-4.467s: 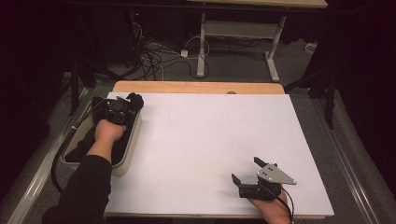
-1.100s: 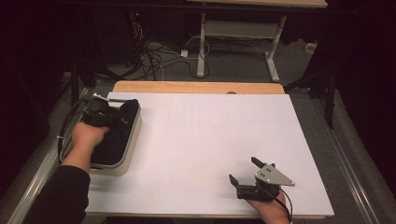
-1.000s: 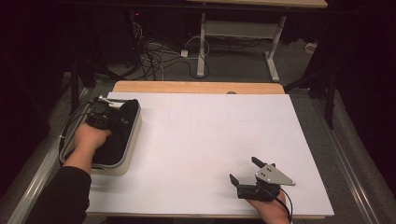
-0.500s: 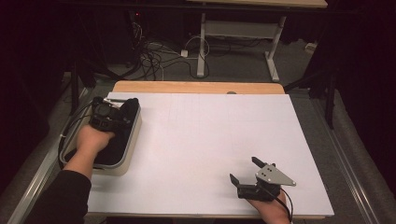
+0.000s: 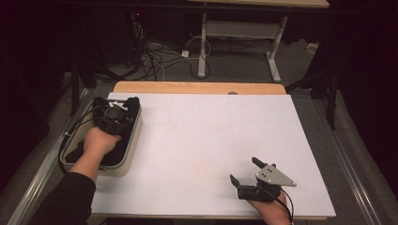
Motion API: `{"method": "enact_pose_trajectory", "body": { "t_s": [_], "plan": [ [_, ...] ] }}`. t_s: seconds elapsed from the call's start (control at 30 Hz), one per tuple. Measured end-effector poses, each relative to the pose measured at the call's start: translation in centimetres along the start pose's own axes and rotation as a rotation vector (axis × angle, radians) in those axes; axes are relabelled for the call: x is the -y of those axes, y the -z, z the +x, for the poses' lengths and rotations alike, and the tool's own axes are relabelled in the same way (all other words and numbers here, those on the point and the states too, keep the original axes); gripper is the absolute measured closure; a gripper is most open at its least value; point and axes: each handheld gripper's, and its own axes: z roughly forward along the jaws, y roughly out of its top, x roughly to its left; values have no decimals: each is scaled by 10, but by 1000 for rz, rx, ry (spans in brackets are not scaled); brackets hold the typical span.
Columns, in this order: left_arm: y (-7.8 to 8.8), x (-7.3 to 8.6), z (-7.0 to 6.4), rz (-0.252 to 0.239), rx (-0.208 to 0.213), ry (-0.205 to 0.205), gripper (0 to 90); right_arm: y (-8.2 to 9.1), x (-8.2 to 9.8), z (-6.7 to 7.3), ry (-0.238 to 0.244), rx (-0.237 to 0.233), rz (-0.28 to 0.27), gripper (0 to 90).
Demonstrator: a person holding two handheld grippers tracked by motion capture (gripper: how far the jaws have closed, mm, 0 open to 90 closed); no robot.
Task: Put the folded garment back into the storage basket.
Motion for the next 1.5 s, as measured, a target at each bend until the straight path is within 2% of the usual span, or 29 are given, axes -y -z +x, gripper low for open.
{"method": "enact_pose_trajectory", "body": {
  "t_s": [0.13,0.23,0.37,0.43,0.63,0.77,0.87,1.07,1.3,1.5],
  "plan": [
    [-8,3,-3,15,-12,-6,870,-1,0,1,4,0,2,44],
    [-13,5,0,37,-1,0,870,-2,0,1,4,-3,4,43],
    [-9,3,5,45,20,14,868,-3,0,2,7,-5,4,43],
    [-5,4,9,34,32,36,865,-3,0,0,3,-4,4,44],
    [13,14,30,-30,62,128,744,-2,1,-3,-4,1,2,44],
    [23,20,39,-39,62,158,663,-1,1,-4,-7,4,-2,43],
    [28,24,42,-20,55,162,618,-1,1,-5,-11,6,-2,43],
    [36,31,47,4,31,202,475,0,3,-10,-19,8,0,43],
    [39,37,53,60,34,244,309,2,3,-15,-11,14,-2,43],
    [43,41,50,97,36,244,173,9,1,-25,5,22,2,43]
  ]
}}
